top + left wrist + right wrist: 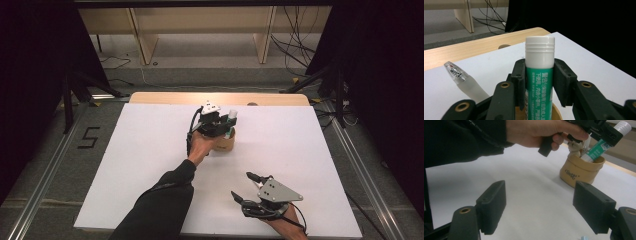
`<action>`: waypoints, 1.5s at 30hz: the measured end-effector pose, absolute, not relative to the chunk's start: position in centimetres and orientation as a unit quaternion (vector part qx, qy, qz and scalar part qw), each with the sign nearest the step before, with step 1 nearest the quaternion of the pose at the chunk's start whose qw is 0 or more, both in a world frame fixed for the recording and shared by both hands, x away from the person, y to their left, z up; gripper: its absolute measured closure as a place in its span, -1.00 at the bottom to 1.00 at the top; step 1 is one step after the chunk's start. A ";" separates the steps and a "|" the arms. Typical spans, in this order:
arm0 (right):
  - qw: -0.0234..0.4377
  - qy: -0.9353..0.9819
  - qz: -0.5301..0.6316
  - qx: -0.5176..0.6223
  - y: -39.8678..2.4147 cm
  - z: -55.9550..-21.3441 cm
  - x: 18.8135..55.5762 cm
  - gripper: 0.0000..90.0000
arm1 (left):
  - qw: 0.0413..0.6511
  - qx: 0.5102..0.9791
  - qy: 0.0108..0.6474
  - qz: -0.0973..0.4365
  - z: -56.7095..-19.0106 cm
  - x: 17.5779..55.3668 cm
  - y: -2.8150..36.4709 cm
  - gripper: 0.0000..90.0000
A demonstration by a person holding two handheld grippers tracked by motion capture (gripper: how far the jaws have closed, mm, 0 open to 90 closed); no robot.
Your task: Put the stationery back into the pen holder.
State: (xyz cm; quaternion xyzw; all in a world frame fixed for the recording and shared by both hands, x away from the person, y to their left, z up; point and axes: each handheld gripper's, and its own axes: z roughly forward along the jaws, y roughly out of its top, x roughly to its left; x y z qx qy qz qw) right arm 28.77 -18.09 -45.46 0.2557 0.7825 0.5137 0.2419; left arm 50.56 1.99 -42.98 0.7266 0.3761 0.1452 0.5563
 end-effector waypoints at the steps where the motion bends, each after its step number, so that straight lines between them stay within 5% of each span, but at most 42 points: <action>1: 0.239 0.781 0.516 0.258 -18.1 -45.5 28.8 -0.40 | 0.556 0.727 0.376 0.146 -43.0 50.6 2.0 0.44; 18: 0.238 0.784 0.512 0.259 -18.0 -45.5 28.8 -0.41 | 0.544 0.743 0.362 0.144 -43.3 50.4 2.3 0.41; 28: 0.240 0.783 0.512 0.261 -18.1 -45.5 28.8 -0.41 | 0.540 0.749 0.359 0.136 -41.5 49.3 2.5 -0.31; 45: 0.239 0.774 0.511 0.286 -18.6 -45.3 29.3 -0.41 | 0.556 0.736 0.375 0.091 -39.3 46.7 7.1 -0.50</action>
